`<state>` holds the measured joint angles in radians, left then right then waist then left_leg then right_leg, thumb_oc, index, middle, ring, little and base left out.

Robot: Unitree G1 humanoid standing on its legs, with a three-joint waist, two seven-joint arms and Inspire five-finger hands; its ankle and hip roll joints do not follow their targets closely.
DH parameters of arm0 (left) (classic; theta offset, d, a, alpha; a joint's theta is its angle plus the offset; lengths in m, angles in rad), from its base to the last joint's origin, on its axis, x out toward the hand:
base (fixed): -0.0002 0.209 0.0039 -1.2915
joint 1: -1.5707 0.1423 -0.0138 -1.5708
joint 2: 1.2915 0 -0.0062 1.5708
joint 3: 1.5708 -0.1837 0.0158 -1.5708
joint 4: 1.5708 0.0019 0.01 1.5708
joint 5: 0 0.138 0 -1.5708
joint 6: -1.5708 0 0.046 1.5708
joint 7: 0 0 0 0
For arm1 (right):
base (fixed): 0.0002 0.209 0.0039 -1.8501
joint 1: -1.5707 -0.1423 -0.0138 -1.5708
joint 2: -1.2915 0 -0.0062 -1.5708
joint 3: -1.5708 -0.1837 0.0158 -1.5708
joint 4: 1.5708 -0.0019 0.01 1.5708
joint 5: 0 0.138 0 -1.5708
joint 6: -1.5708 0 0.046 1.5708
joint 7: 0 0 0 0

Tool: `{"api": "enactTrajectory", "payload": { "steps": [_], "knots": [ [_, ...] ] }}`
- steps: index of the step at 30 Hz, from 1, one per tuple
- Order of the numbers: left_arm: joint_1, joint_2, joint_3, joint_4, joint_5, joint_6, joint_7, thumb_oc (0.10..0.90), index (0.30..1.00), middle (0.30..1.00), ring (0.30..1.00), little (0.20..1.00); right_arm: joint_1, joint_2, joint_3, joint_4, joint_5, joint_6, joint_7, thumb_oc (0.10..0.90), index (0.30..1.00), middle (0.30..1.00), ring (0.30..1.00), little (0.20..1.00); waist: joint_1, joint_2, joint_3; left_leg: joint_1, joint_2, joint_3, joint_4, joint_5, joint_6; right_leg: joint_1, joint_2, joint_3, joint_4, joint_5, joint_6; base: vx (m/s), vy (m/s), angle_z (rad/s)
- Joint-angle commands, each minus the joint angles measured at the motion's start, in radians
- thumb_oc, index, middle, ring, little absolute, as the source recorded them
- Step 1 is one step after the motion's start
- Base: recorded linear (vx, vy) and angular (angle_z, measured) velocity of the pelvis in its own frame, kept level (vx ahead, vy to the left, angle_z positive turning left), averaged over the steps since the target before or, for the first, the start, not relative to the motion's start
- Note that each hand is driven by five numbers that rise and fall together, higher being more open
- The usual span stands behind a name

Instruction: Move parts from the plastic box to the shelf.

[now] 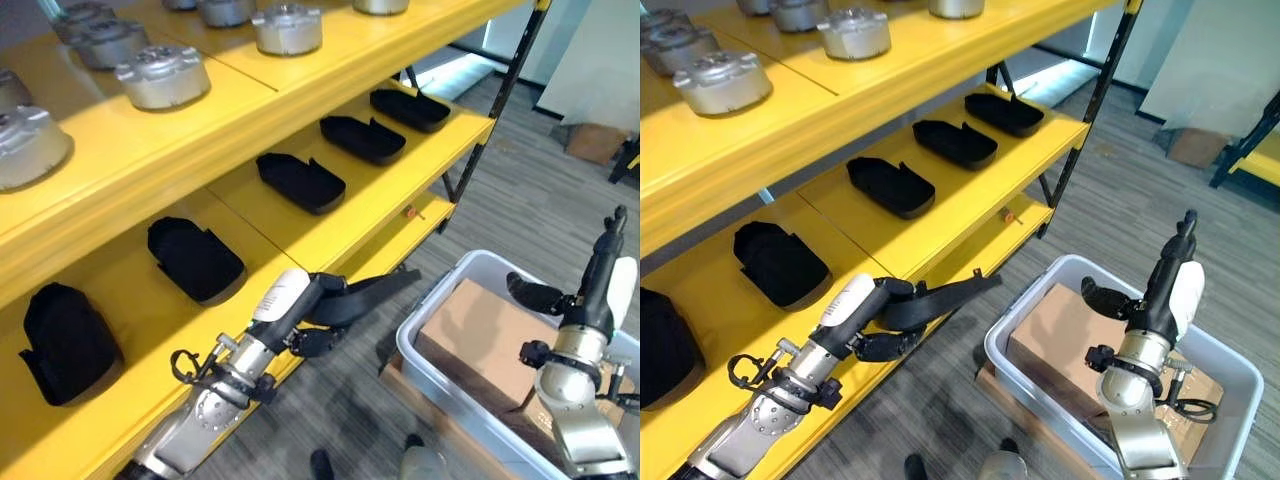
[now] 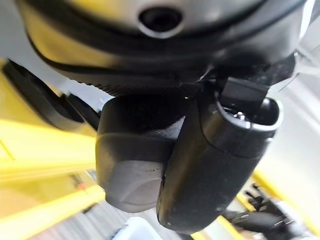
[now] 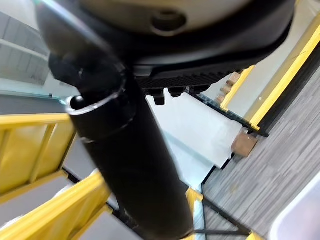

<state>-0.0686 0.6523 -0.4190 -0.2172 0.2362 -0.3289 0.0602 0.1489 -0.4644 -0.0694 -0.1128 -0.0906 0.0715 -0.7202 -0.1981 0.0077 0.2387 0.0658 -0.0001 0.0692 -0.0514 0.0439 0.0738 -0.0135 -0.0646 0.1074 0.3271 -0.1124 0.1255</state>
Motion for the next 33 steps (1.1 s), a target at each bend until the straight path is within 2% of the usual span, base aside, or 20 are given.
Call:
{"api": "enactTrajectory", "payload": {
  "steps": [1,3,5,7,10,11,12,14,15,16,17,19,21,22,23,26,28,29,30,33],
  "knots": [
    [-0.077,-0.020,0.064,-0.156,-0.130,-0.096,-0.008,0.400,0.300,0.300,0.300,0.300,-0.127,-0.059,-0.017,0.000,-0.010,-0.100,-0.068,0.900,1.000,1.000,1.000,1.000,0.042,-0.017,-0.079,0.021,-0.022,0.056,0.016,-0.140,-0.001,-0.020,0.069,-0.117,-0.069,-0.001,-0.037,-0.18,-0.154,0.56],
    [-0.086,-0.018,0.072,-0.156,-0.180,-0.080,-0.050,0.400,0.300,0.300,0.300,0.300,-0.146,-0.075,-0.013,0.016,0.002,-0.103,-0.079,0.900,1.000,1.000,1.000,1.000,0.055,-0.019,-0.077,0.008,-0.035,0.028,0.032,-0.147,-0.002,0.002,0.070,-0.121,-0.127,-0.009,-0.056,-0.13,-0.170,-0.08],
    [-0.084,-0.018,0.076,-0.159,-0.186,-0.079,-0.058,0.400,0.300,0.300,0.300,0.300,-0.149,-0.077,-0.013,0.017,0.003,-0.103,-0.079,0.900,1.000,1.000,1.000,1.000,0.054,-0.019,-0.075,0.010,-0.036,0.024,0.031,-0.147,-0.003,0.008,0.071,-0.123,-0.139,-0.006,-0.057,-0.07,-0.109,0.28],
    [-0.018,-0.021,0.116,-0.179,-0.194,-0.077,-0.078,0.400,0.300,0.300,0.300,0.300,-0.166,-0.078,0.003,0.047,0.032,-0.099,-0.018,0.900,1.000,1.000,1.000,1.000,0.081,-0.006,-0.084,0.015,-0.048,0.008,0.021,-0.135,-0.014,0.045,0.080,-0.126,-0.237,0.023,-0.072,-0.16,-0.213,0.27],
    [-0.012,-0.021,0.120,-0.180,-0.190,-0.077,-0.073,0.400,0.300,0.300,0.300,0.300,-0.166,-0.078,0.006,0.053,0.036,-0.103,-0.010,0.900,1.000,1.000,1.000,1.000,0.081,-0.006,-0.084,0.017,-0.050,0.008,0.024,-0.137,-0.014,0.050,0.080,-0.128,-0.244,0.026,-0.072,-0.08,-0.053,0.01],
    [-0.009,-0.021,0.133,-0.165,-0.198,-0.118,-0.090,0.400,0.300,0.300,0.300,0.300,-0.140,-0.079,0.008,0.053,0.054,-0.106,-0.035,0.900,1.000,1.000,1.000,1.000,0.077,-0.008,-0.075,0.009,-0.037,0.118,0.075,-0.159,-0.019,0.063,0.062,-0.191,-0.254,0.025,-0.076,-0.24,-0.051,0.02],
    [-0.020,-0.022,0.132,-0.161,-0.201,-0.135,-0.103,0.400,0.300,0.300,0.300,0.300,-0.127,-0.079,-0.005,0.053,0.072,-0.116,-0.043,0.900,1.000,1.000,1.000,1.000,0.067,-0.013,-0.073,0.000,-0.017,0.183,0.104,-0.164,-0.025,0.065,0.048,-0.226,-0.256,0.030,-0.076,-0.30,-0.045,0.53],
    [-0.034,-0.030,0.122,-0.167,-0.191,-0.157,-0.094,0.400,0.300,0.300,0.300,0.300,-0.114,-0.076,-0.021,0.053,0.084,-0.148,-0.050,0.900,1.000,1.000,1.000,1.000,0.057,-0.022,-0.068,-0.017,0.017,0.231,0.155,-0.180,-0.036,0.062,0.027,-0.260,-0.254,0.036,-0.077,-0.24,0.098,1.44],
    [-0.026,-0.032,0.121,-0.175,-0.180,-0.159,-0.069,0.400,0.300,0.300,0.300,0.300,-0.122,-0.077,-0.017,0.060,0.075,-0.167,-0.037,0.900,1.000,1.000,1.000,1.000,0.054,-0.025,-0.065,-0.012,0.044,0.220,0.171,-0.191,-0.047,0.065,0.015,-0.252,-0.254,0.035,-0.077,-0.20,0.170,1.22],
    [-0.024,-0.033,0.120,-0.176,-0.170,-0.160,-0.061,0.400,0.300,0.300,0.300,0.300,-0.125,-0.078,-0.014,0.061,0.073,-0.171,-0.029,0.900,1.000,1.000,1.000,1.000,0.054,-0.025,-0.064,-0.010,0.051,0.216,0.173,-0.191,-0.050,0.067,0.013,-0.249,-0.254,0.035,-0.077,-0.13,0.206,0.62],
    [-0.023,-0.036,0.119,-0.176,-0.141,-0.160,-0.035,0.400,0.300,0.300,0.300,0.300,-0.132,-0.083,-0.004,0.062,0.078,-0.168,-0.007,0.900,1.000,1.000,1.000,1.000,0.054,-0.028,-0.069,-0.004,0.078,0.200,0.171,-0.180,-0.064,0.067,0.004,-0.237,-0.260,0.040,-0.079,-0.09,0.152,0.16],
    [-0.024,-0.038,0.121,-0.177,-0.121,-0.160,-0.014,0.400,0.300,0.300,0.300,0.300,-0.136,-0.087,0.001,0.065,0.092,-0.166,0.011,0.900,1.000,1.000,1.000,1.000,0.054,-0.030,-0.075,-0.001,0.099,0.192,0.163,-0.161,-0.075,0.065,-0.002,-0.230,-0.264,0.045,-0.081,-0.07,0.166,-0.01],
    [-0.028,-0.042,0.125,-0.181,-0.100,-0.156,0.013,0.400,0.300,0.300,0.300,0.300,-0.144,-0.101,0.009,0.072,0.120,-0.170,0.052,0.900,1.000,1.000,1.000,1.000,0.052,-0.027,-0.083,0.012,0.162,0.171,0.141,-0.099,-0.109,0.068,-0.008,-0.217,-0.263,0.040,-0.085,-0.03,0.202,-0.20],
    [-0.028,-0.042,0.126,-0.181,-0.100,-0.156,0.013,0.400,0.300,0.300,0.300,0.300,-0.145,-0.101,0.009,0.073,0.120,-0.170,0.052,0.900,1.000,1.000,1.000,1.000,0.052,-0.026,-0.082,0.014,0.162,0.171,0.137,-0.096,-0.110,0.068,-0.008,-0.218,-0.263,0.040,-0.086,-0.07,0.360,-0.13],
    [-0.031,-0.043,0.134,-0.175,-0.100,-0.145,0.034,0.400,0.300,0.300,0.300,0.300,-0.151,-0.123,0.009,0.063,0.100,-0.186,0.056,0.900,1.000,1.000,1.000,1.000,0.048,-0.017,-0.088,0.029,0.215,0.145,0.116,-0.040,-0.136,0.064,-0.021,-0.204,-0.254,0.034,-0.084,-0.09,0.447,0.06],
    [-0.038,-0.034,0.148,-0.164,-0.096,-0.145,0.063,0.400,0.300,0.300,0.300,0.300,-0.151,-0.138,-0.008,0.033,0.121,-0.186,0.056,0.900,1.000,1.000,1.000,1.000,0.040,-0.001,-0.088,0.052,0.189,0.154,0.049,-0.071,-0.132,0.057,-0.050,-0.202,-0.247,0.043,-0.058,-0.08,0.451,0.05],
    [-0.038,-0.034,0.148,-0.164,-0.096,-0.145,0.063,0.400,0.300,0.300,0.300,0.300,-0.151,-0.138,-0.009,0.031,0.121,-0.185,0.057,0.900,1.000,1.000,1.000,1.000,0.040,-0.001,-0.087,0.056,0.187,0.154,0.044,-0.069,-0.131,0.059,-0.051,-0.202,-0.248,0.043,-0.057,-0.03,0.189,-0.04],
    [-0.042,-0.032,0.151,-0.165,-0.076,-0.138,0.082,0.400,0.300,0.300,0.300,0.300,-0.150,-0.132,-0.016,0.021,0.119,-0.182,0.052,0.900,1.000,1.000,1.000,1.000,0.038,0.006,-0.087,0.063,0.170,0.177,0.013,-0.074,-0.132,0.061,-0.068,-0.221,-0.255,0.056,-0.037,-0.12,0.781,0.01],
    [-0.031,-0.026,0.181,-0.165,0.005,-0.129,0.213,0.400,0.300,0.300,0.300,0.300,-0.140,-0.102,-0.006,-0.013,0.089,-0.169,0.057,0.900,1.000,1.000,1.000,1.000,0.058,0.006,-0.088,0.077,0.124,0.193,-0.030,-0.076,-0.119,0.075,-0.121,-0.275,-0.299,0.107,0.019,-0.13,0.867,0.06],
    [-0.003,-0.016,0.221,-0.167,0.005,-0.142,0.246,0.400,0.300,0.300,0.300,0.300,-0.122,-0.089,-0.006,-0.052,0.052,-0.149,0.068,0.900,1.000,1.000,1.000,1.000,0.073,-0.009,-0.091,0.078,0.094,0.195,-0.028,-0.096,-0.102,0.080,-0.155,-0.293,-0.342,0.154,0.047,-0.05,0.374,0.38]
  ]
}}
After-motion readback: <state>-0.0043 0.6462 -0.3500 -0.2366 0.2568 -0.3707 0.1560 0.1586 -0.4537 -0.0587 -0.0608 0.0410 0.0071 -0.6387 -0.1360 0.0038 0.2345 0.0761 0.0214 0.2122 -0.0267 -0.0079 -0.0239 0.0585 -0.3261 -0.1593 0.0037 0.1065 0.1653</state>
